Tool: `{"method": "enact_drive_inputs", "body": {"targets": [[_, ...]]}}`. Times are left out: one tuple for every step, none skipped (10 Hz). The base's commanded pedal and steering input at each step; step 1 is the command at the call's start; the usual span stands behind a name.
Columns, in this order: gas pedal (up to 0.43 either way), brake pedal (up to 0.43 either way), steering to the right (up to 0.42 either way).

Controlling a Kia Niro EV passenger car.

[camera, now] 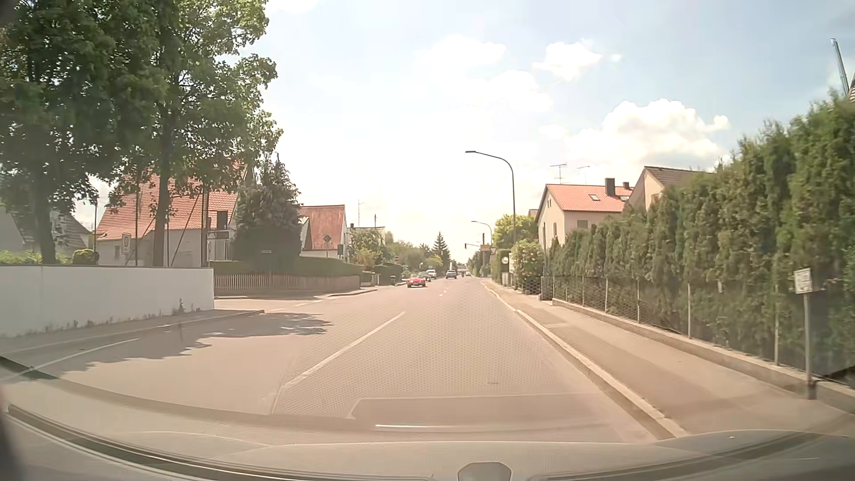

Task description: Follow the waypoints while adhering to traffic rules and regulations

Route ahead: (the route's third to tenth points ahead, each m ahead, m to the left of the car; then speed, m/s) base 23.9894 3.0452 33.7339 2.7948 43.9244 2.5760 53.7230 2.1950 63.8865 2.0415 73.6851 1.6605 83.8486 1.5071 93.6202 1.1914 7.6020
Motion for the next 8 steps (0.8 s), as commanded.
{"method": "enact_drive_inputs", "body": {"targets": [[0.197,0.000,0.018],[0.197,0.000,0.016],[0.197,0.000,0.015],[0.197,0.000,0.014],[0.197,0.000,0.014],[0.197,0.000,0.013],[0.197,0.000,0.012],[0.197,0.000,0.012]]}}
